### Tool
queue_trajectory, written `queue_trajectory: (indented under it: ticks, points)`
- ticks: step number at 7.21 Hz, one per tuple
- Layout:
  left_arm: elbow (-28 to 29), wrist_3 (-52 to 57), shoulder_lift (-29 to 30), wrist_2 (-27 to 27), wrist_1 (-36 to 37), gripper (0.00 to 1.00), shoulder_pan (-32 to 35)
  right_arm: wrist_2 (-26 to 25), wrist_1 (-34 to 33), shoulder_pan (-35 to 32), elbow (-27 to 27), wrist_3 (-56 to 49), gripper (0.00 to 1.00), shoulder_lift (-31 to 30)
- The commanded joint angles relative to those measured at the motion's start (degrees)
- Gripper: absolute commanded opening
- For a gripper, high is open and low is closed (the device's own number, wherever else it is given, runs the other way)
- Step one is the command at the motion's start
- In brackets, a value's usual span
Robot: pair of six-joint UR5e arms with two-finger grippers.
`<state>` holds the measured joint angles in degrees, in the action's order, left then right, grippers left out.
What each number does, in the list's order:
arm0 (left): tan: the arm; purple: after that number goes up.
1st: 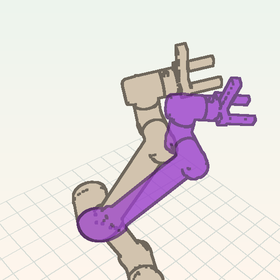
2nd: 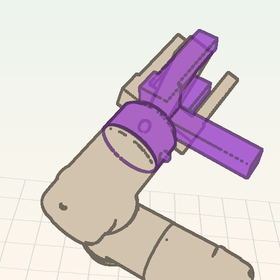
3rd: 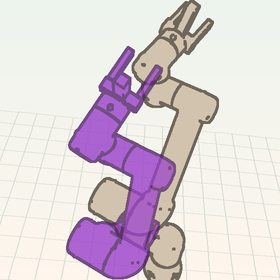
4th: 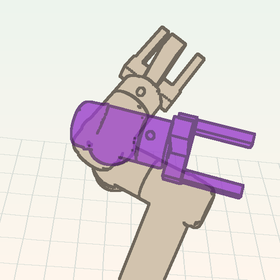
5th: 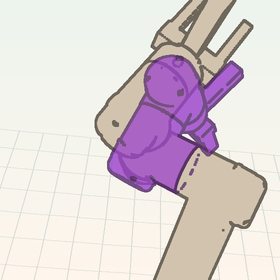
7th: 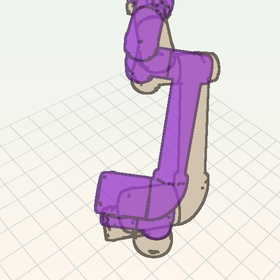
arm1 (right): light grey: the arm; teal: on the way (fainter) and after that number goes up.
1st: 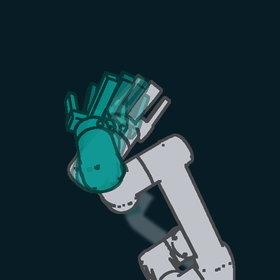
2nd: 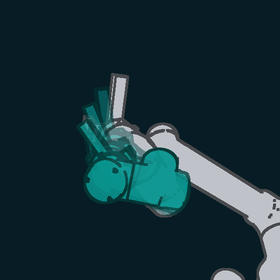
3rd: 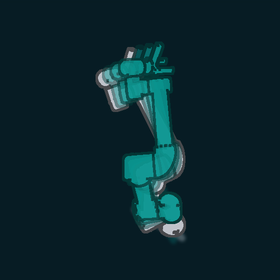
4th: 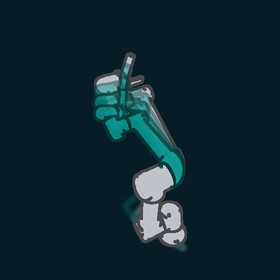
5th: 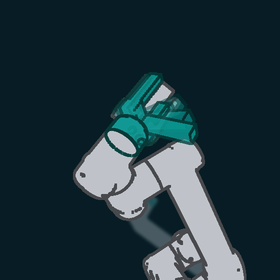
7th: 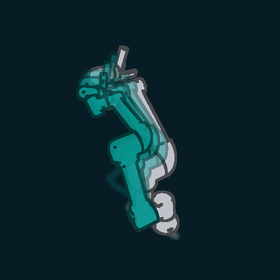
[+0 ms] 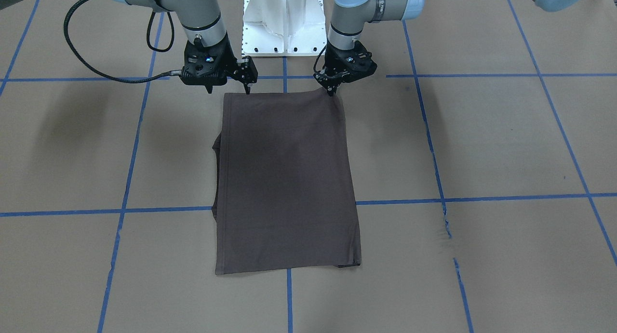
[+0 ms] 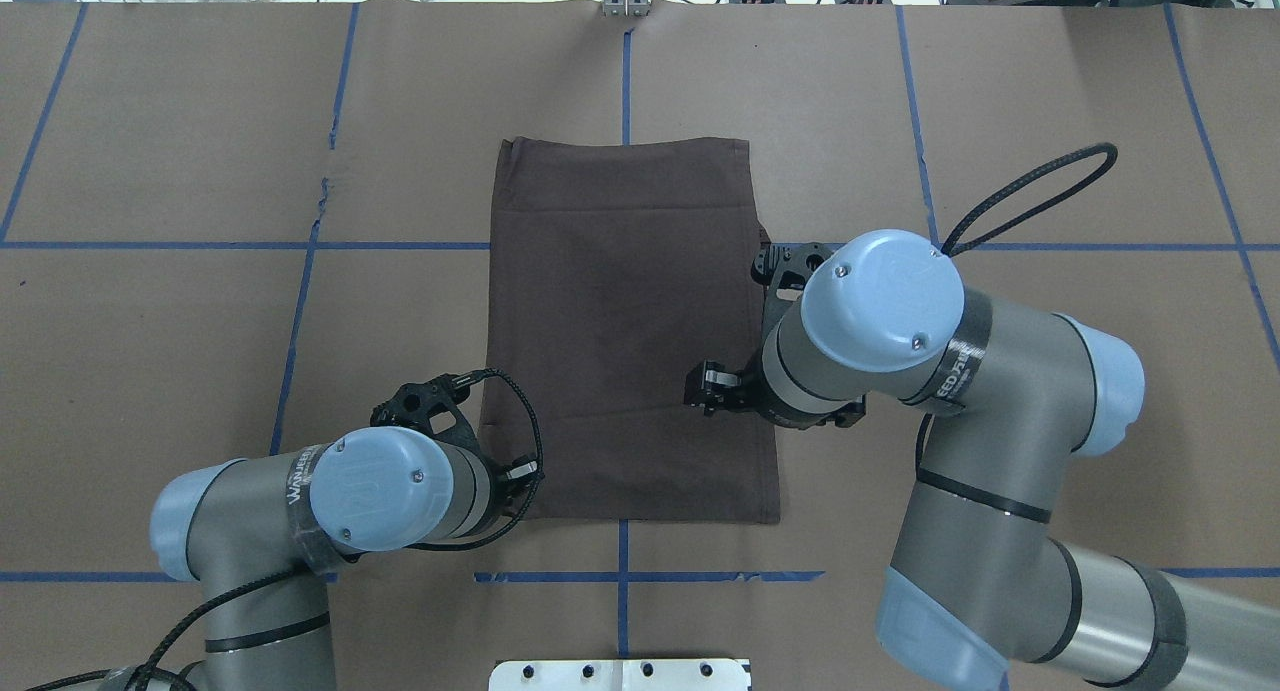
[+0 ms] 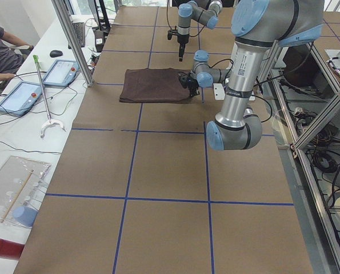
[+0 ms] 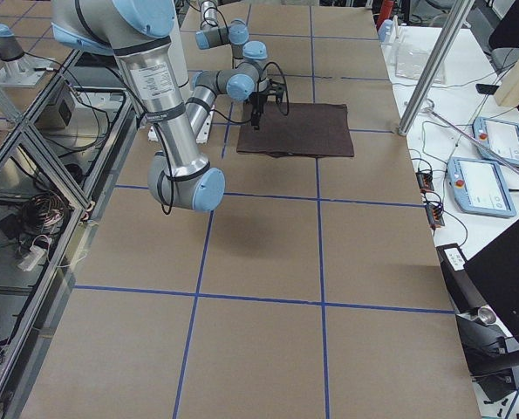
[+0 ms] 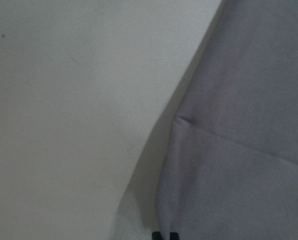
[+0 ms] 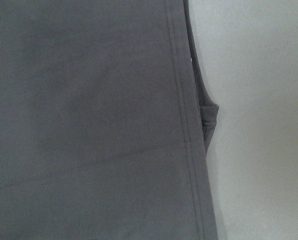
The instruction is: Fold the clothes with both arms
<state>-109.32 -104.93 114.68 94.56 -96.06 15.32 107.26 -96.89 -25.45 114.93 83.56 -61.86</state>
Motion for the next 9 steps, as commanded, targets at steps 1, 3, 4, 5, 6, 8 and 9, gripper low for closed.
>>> queue_trajectory:
  ticks: [1, 3, 4, 5, 6, 8, 9]
  points:
    - [-0.46, 1.31, 0.02, 0.01, 0.43, 0.00, 0.06, -1.69, 1.17, 5.30, -0.31, 21.18, 1.00, -0.02]
    - [-0.46, 1.22, 0.02, 0.09, 0.34, 0.00, 0.06, -8.27, 6.09, 8.30, -5.12, 32.95, 1.00, -0.02]
    - [-0.46, 1.22, 0.02, 0.09, 0.34, 0.00, 0.06, -8.38, 6.19, 8.31, -7.94, 35.59, 1.00, 0.42]
    - [-0.46, 1.22, 0.02, 0.09, 0.34, 0.00, 0.06, -8.82, 6.80, 8.40, -8.83, 37.01, 1.00, 0.51]
    - [-0.55, 1.31, 0.10, 0.09, 0.34, 0.00, 0.15, -9.08, 6.80, 8.66, -9.02, 37.72, 1.00, 0.25]
    - [-0.55, 1.22, 0.19, 0.09, 0.34, 0.00, 0.41, -9.09, 6.89, 9.36, -11.02, 37.73, 1.00, 0.15]
    - [-0.55, 1.22, 0.10, 0.01, 0.34, 0.00, 0.41, -9.09, 6.89, 9.36, -11.65, 37.64, 1.00, 0.33]
